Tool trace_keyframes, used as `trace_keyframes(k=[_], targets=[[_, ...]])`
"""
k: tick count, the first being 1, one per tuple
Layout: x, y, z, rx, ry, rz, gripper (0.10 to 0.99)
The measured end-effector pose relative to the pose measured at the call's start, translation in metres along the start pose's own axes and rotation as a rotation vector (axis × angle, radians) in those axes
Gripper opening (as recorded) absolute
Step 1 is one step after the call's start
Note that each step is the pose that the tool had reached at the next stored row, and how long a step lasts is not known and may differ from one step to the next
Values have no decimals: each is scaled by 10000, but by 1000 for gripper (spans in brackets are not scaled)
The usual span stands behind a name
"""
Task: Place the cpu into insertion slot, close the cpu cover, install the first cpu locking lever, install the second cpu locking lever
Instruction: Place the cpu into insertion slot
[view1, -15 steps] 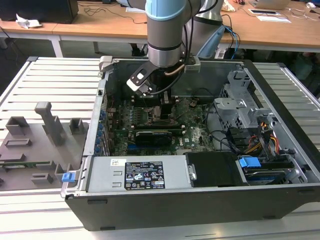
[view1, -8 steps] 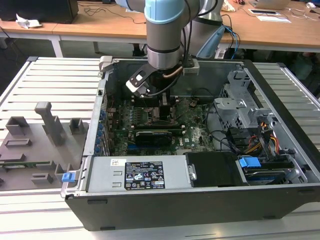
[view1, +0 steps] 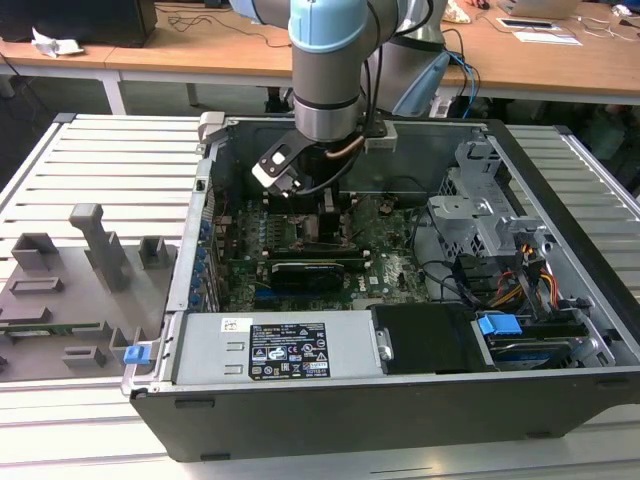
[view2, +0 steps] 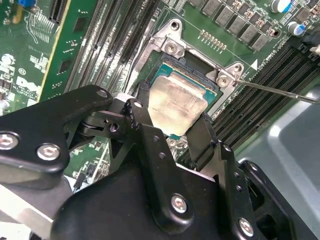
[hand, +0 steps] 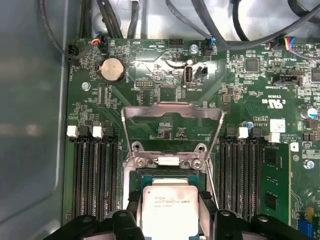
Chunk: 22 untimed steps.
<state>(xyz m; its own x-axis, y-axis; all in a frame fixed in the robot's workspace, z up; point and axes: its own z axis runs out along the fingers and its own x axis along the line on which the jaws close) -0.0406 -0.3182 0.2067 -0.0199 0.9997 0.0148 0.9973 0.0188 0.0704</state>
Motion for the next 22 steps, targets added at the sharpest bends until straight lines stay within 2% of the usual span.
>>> trace_keyframes(k=[3,9,10,13,17,22], targets=[[1,-7,77,-2,-20,247,541],[0,-8,80,-2,-23,248,553],[0,-8,80,-2,-22,248,616],[-2,-8,81,-4,-19,249,616],[-4,-7,77,-1,-21,248,616],[-3,-1,4,8,-20,249,616]])
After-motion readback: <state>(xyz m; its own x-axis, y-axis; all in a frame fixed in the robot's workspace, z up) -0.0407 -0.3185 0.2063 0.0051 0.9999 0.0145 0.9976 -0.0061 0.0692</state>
